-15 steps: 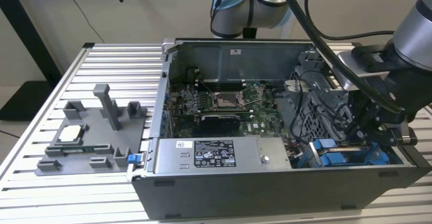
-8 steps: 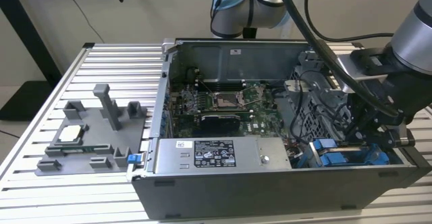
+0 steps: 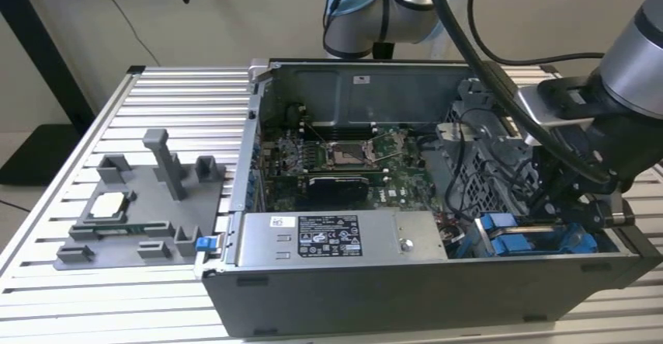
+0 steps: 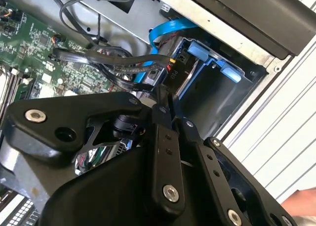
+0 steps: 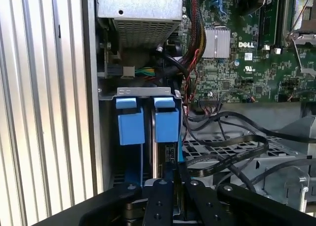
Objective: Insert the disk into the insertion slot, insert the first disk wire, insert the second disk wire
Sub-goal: 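Insert the second disk wire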
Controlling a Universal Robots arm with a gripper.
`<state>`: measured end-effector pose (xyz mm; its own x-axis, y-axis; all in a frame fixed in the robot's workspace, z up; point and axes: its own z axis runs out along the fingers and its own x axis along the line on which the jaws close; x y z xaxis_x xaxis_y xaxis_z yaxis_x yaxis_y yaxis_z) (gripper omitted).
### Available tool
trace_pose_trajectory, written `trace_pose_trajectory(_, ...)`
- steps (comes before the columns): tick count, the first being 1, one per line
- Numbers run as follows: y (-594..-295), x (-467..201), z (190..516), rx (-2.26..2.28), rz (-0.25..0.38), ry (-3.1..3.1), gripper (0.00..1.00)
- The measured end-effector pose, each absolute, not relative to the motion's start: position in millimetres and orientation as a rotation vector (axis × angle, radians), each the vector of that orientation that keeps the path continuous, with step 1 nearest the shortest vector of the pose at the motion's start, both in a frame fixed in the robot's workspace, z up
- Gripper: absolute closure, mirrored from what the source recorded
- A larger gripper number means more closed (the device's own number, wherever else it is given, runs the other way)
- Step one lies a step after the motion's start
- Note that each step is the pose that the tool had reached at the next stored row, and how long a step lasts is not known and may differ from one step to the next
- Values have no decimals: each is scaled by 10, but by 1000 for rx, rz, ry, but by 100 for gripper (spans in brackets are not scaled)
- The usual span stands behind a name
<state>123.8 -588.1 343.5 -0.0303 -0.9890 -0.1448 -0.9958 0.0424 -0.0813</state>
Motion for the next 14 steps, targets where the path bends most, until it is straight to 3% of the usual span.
trace_pose_trajectory(14,-5882,1246,3367,-2063,68,2144,100)
